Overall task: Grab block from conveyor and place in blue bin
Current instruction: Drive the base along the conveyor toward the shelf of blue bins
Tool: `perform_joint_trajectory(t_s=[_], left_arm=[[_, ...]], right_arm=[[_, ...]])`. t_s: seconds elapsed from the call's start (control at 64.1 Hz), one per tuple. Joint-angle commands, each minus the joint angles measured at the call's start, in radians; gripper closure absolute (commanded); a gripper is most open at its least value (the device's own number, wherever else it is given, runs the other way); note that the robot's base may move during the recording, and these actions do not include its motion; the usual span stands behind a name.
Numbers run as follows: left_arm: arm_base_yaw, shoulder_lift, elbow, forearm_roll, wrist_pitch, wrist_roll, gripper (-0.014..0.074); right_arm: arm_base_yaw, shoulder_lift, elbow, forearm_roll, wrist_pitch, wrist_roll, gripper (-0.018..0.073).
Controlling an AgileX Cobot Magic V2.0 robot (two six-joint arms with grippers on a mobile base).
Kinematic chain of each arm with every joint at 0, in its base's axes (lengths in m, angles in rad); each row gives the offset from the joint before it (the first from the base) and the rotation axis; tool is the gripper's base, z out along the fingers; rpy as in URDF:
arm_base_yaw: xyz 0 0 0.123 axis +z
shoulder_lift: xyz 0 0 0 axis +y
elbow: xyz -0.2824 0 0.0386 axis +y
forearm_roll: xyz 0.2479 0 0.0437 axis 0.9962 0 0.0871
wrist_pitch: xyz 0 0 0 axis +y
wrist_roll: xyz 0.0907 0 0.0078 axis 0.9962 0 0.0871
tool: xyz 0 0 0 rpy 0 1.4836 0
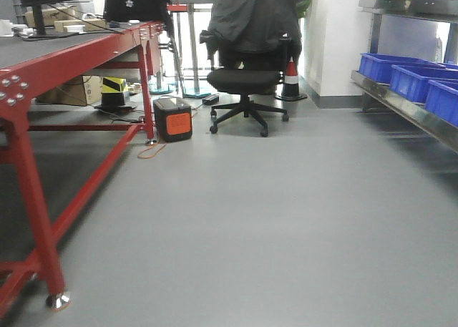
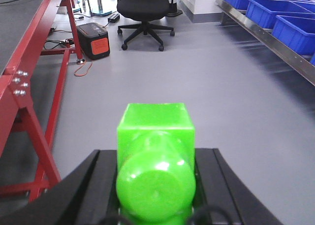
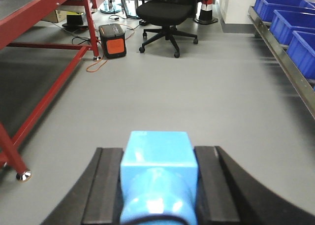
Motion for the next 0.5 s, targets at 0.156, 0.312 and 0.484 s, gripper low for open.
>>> perform_joint_trajectory(t_s=[0.156,0.312,0.484], left_arm=[[-0.005,-0.005,0.0,0.0,-0.02,-0.004,0.0707],[-0.005,-0.005,0.0,0.0,-0.02,-0.004,0.0707],[-0.005,-0.005,0.0,0.0,-0.02,-0.004,0.0707]], right_arm=[[0.0,-0.004,-0.009,-0.013,-0.015,-0.006,0.0719],[0.0,-0.004,-0.009,-0.013,-0.015,-0.006,0.0719],[0.0,-0.004,-0.009,-0.013,-0.015,-0.006,0.0719]])
